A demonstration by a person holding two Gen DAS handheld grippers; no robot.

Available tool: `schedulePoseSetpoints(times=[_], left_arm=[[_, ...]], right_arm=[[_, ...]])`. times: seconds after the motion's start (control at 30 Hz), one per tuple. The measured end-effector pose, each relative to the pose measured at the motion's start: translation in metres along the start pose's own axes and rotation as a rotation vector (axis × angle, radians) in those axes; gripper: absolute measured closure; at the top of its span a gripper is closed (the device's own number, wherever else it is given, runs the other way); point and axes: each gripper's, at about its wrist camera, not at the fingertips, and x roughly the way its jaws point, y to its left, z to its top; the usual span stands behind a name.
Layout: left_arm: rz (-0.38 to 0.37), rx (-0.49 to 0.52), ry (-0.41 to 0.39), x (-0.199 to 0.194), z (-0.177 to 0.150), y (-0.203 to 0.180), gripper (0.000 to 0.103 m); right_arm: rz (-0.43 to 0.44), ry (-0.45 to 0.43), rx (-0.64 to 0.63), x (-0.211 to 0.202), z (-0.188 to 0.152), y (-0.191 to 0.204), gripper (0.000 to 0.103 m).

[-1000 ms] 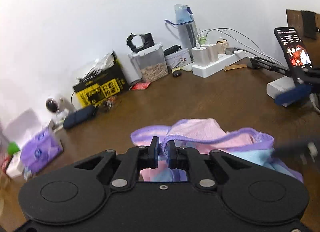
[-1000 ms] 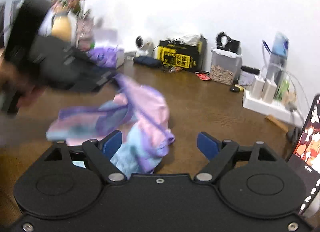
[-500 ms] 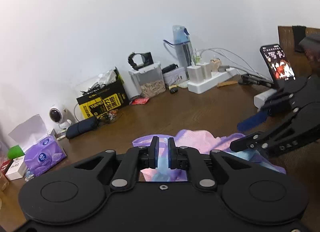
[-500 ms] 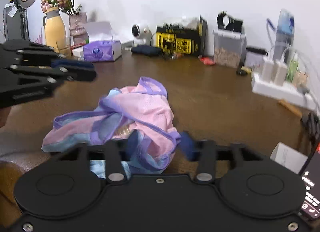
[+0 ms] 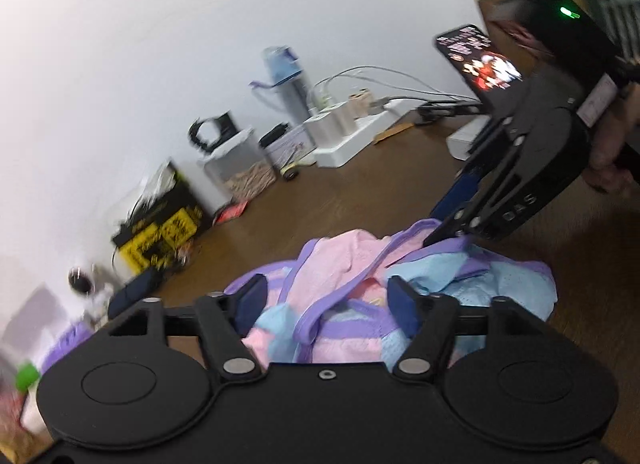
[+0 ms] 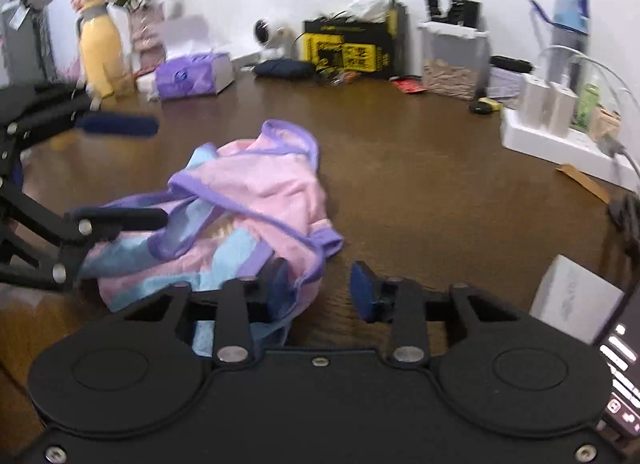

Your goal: Fold clothes

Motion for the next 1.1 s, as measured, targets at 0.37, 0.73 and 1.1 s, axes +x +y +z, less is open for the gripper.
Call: schedulePoseSetpoints(times=[0.37,0.73,1.1], left_arm=[[-0.02,-0.117,-0.05,-0.007,0.011,0.003,0.004],[0.018,-0.027,-0.064,-0.011,0.013,-0.007,0.004],[0.219,0.4,-0.014,0.034,0.005,-0.031,0.061]], right_arm=[[-0.119,-0.291,-0.22,-0.09,-0.005,0.057,0.093],[-0.131,-0.283,-0.189,-0.1,-0.023,0.065,0.093],[-0.162,-0.268,-0.19,-0.098,-0.025,0.066,0.093]])
